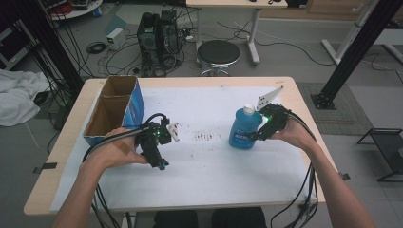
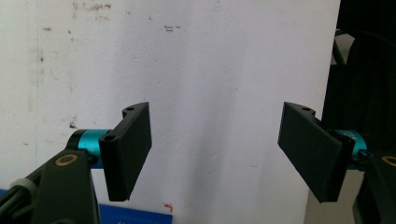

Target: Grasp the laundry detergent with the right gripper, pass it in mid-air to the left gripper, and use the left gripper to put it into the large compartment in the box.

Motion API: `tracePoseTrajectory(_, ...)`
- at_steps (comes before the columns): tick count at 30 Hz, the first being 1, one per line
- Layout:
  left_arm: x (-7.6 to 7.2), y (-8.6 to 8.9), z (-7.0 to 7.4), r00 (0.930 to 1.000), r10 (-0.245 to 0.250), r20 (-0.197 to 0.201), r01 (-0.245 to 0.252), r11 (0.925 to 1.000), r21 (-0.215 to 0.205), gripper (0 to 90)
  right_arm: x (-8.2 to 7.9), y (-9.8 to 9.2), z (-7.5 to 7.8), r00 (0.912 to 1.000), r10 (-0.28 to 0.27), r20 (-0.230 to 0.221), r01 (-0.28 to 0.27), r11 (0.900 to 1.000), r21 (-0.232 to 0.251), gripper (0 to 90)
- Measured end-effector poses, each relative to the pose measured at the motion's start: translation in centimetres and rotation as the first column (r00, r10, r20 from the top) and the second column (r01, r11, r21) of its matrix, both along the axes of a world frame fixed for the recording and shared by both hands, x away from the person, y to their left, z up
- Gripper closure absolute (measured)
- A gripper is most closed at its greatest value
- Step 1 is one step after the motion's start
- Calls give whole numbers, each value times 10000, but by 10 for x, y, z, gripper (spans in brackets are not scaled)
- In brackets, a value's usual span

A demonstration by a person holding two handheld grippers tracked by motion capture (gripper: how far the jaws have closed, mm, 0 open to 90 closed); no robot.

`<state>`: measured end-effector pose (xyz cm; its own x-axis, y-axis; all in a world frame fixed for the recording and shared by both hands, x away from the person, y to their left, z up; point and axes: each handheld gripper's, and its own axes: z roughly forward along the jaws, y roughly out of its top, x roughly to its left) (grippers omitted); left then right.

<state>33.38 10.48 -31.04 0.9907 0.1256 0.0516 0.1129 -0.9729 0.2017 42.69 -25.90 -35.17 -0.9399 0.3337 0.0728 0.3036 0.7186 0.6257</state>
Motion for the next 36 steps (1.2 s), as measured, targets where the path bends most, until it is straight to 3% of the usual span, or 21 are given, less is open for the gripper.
tracePoseTrajectory(8, 1, 1, 0, 9999, -60, -100, 61, 10000, 43, 260, 2, 4, -5, 9999, 114, -77, -113, 9999, 87, 139)
tracePoseTrajectory(9, 0, 1, -2, 9998, 151, -87, -152, 9998, -147, 260, 2, 4, -5, 9999, 82, -133, -81, 9999, 94, 139)
tracePoseTrajectory(10, 1, 1, -1, 9999, -36, -119, 37, 10000, 38, 260, 2, 4, -5, 9998, 149, -129, -148, 9999, 85, 140)
tracePoseTrajectory(22, 2, 0, -2, 9999, -23, -120, 24, 10000, 67, 260, 1, 4, -8, 9998, 205, -42, -204, 9994, 272, 167)
tracePoseTrajectory(25, 2, 0, -2, 9999, -31, -103, 31, 10000, 73, 260, 2, 2, -8, 9995, 315, 64, -317, 9989, 353, 227)
tracePoseTrajectory(36, 1, 0, -5, 9999, 114, -71, -115, 9999, -36, 260, 1, 0, -9, 9996, 244, 104, -248, 9985, 484, 257)
